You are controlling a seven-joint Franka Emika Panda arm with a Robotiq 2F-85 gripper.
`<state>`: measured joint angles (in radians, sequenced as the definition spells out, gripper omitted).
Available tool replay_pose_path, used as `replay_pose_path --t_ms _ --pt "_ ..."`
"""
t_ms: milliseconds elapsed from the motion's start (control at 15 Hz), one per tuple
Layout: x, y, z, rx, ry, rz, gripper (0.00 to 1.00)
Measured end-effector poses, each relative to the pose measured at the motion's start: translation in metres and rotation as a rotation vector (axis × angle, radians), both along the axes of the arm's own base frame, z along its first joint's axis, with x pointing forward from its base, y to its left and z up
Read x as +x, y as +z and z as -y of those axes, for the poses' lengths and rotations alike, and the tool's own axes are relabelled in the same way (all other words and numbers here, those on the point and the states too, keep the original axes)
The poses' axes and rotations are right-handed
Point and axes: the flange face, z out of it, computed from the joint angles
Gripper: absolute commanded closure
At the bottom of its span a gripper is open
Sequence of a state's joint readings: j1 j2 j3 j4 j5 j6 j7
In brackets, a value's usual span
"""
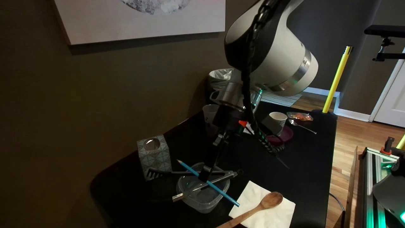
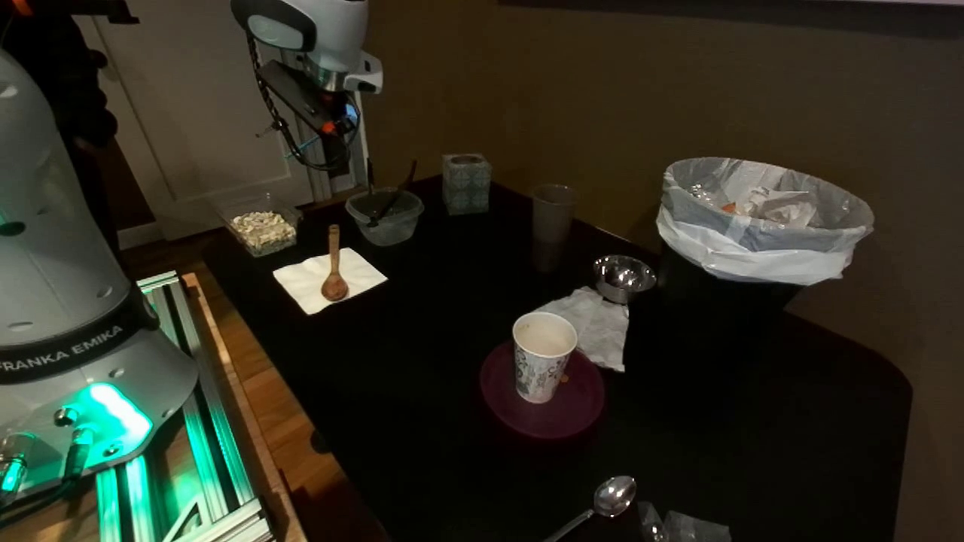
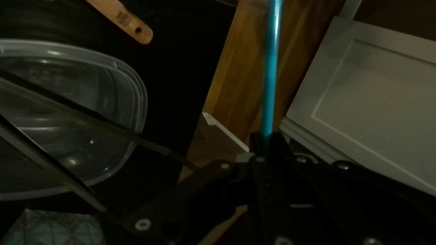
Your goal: Pick the blue pencil and put it in the clear lunch box
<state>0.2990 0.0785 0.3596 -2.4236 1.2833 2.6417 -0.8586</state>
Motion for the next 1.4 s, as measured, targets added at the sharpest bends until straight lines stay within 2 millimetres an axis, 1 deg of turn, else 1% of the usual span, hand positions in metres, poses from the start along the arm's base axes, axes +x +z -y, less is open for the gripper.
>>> replay_pose_path --t_ms 267,400,533,800,1000,1067,1133,1200,1267,1400 --pt "0.012 0.0 -0.023 0.07 0.046 0.151 0.98" --pt "0.022 -0.006 -0.03 0.092 0.075 0.211 0.98" --pt "0.036 -0.011 -0.033 0.111 0.104 0.273 0.98" --pt "0.073 -0.02 -0.031 0.127 0.15 0.399 0.98" --pt "0.094 -0.029 -0.025 0.124 0.187 0.461 0.98" --pt "0.099 -0.033 -0.022 0.122 0.199 0.476 0.98" --pt "0.103 -0.037 -0.019 0.119 0.204 0.485 0.91" --pt "0.105 -0.041 -0.015 0.115 0.198 0.48 0.91" --pt "0.106 -0.045 -0.012 0.113 0.194 0.474 0.98" --pt "0.106 -0.047 -0.011 0.111 0.192 0.47 0.98"
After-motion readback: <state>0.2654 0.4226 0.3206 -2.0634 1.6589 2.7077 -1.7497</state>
